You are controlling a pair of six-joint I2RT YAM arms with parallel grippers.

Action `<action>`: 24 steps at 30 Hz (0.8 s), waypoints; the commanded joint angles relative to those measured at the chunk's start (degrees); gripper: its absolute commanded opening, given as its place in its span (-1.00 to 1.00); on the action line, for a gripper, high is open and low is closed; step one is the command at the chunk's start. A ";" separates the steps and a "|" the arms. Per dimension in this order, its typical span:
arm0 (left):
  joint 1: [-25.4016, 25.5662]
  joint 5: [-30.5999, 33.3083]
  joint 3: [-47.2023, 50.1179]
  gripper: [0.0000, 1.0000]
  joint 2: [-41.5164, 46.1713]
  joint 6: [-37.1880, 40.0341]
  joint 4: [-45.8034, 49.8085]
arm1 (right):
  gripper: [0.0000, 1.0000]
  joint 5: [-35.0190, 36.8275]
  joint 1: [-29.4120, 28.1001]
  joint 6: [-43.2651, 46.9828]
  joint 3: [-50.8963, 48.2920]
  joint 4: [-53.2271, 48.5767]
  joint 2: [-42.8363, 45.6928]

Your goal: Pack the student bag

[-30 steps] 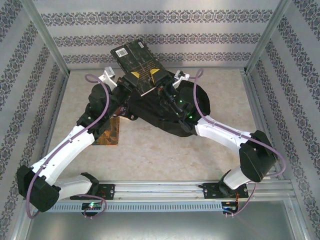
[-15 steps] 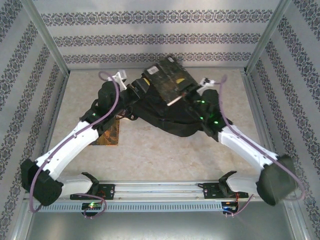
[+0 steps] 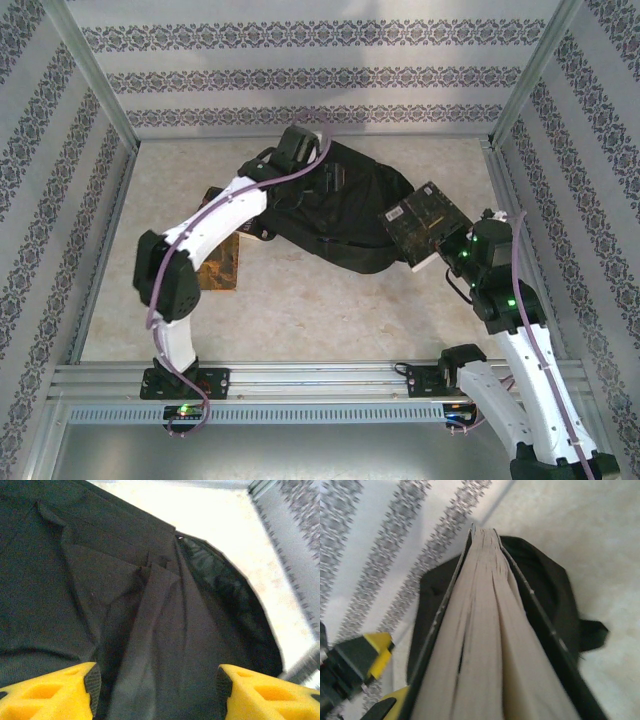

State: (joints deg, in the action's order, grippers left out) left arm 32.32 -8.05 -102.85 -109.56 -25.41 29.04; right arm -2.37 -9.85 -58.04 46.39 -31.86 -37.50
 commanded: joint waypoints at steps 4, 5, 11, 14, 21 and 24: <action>1.03 2.27 -16.86 0.29 -13.21 11.87 12.38 | -1.00 -1.42 1.86 3.75 3.17 -7.67 2.40; 1.35 2.42 -18.80 0.29 -14.82 12.63 13.37 | -1.00 -1.53 2.23 3.85 3.30 -8.07 2.35; 3.18 5.10 -24.77 0.33 -21.67 15.54 14.95 | -1.00 -4.27 5.35 4.51 3.45 -9.42 2.19; 3.93 7.45 -25.61 0.30 -23.42 16.91 15.48 | -1.00 -5.71 6.58 4.34 3.18 -9.63 2.20; 5.76 8.67 -26.07 -0.83 -23.88 16.81 14.94 | -1.00 -6.02 8.59 7.91 5.36 -10.96 1.12; 5.49 8.93 -26.00 -1.00 -20.88 16.41 14.39 | -1.00 -5.10 9.38 11.54 8.78 -12.64 -0.58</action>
State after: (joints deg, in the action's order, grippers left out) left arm 37.45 -0.58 -126.78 -133.67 -9.19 42.30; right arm -7.40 -1.21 -50.96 50.57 -45.65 -37.67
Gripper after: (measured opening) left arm 0.057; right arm 0.199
